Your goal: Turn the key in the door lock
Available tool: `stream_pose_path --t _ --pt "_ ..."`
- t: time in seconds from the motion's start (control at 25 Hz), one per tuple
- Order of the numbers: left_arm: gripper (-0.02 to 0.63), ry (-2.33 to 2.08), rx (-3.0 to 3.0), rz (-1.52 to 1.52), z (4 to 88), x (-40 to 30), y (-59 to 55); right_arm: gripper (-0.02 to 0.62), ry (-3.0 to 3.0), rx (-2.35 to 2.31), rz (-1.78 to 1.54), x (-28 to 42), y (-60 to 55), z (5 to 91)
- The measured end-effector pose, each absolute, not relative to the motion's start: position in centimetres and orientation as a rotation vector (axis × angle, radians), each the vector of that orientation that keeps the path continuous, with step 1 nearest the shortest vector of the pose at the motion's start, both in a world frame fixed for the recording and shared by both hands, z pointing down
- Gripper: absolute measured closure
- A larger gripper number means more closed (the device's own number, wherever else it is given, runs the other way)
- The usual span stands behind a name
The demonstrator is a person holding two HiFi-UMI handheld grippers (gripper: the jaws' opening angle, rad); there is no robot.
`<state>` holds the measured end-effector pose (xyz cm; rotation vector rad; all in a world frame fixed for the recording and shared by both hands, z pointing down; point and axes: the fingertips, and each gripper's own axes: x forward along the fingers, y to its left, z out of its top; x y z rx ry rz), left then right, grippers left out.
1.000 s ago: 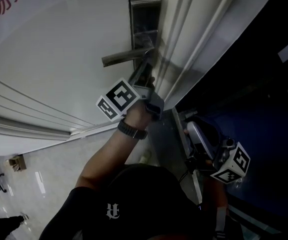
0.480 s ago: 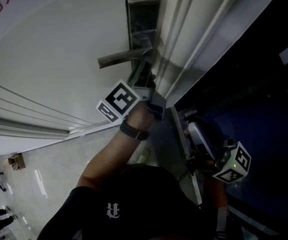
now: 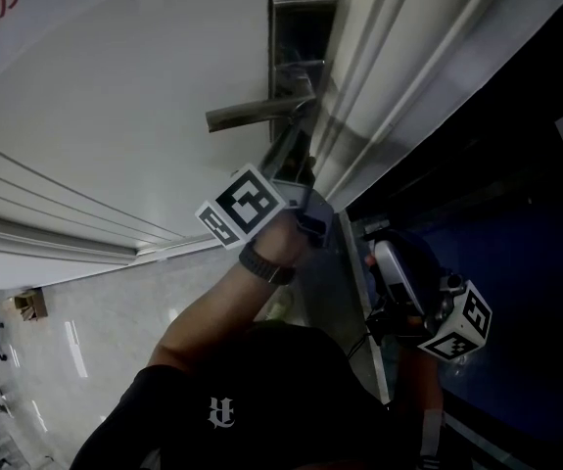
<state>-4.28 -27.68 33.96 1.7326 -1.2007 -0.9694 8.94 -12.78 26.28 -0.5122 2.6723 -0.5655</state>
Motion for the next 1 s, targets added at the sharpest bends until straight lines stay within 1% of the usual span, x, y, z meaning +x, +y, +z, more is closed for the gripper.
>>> stream_pose_path --t 0.12,0.24,0.56,0.72,0.84,1.0 --pt "0.540 -1.191 1.719 -0.987 33.78 -4.52 -27.89 0.578 2.667 -0.513 -0.578 9.00 -12.80 26.34" --pt "0.557 -1.202 1.722 -0.968 33.56 -4.56 -28.03 0.580 2.663 -0.514 -0.581 9.08 -12.75 26.32" --pt "0.554 -1.404 1.891 -0.705 33.58 -4.28 -27.98 0.578 2.652 -0.508 -0.594 9.21 -12.46 26.27" --pt "0.554 -1.392 1.836 -0.690 33.63 -4.29 -28.05 0.578 2.644 -0.482 -0.610 8.99 -12.15 26.18" --pt "0.566 -1.374 1.780 -0.687 33.61 -4.36 -28.10 0.578 2.630 -0.454 -0.623 8.94 -11.95 25.88" --pt "0.565 -1.498 1.874 -0.507 33.75 -4.25 -27.99 0.578 2.612 -0.421 -0.643 9.09 -11.89 25.78"
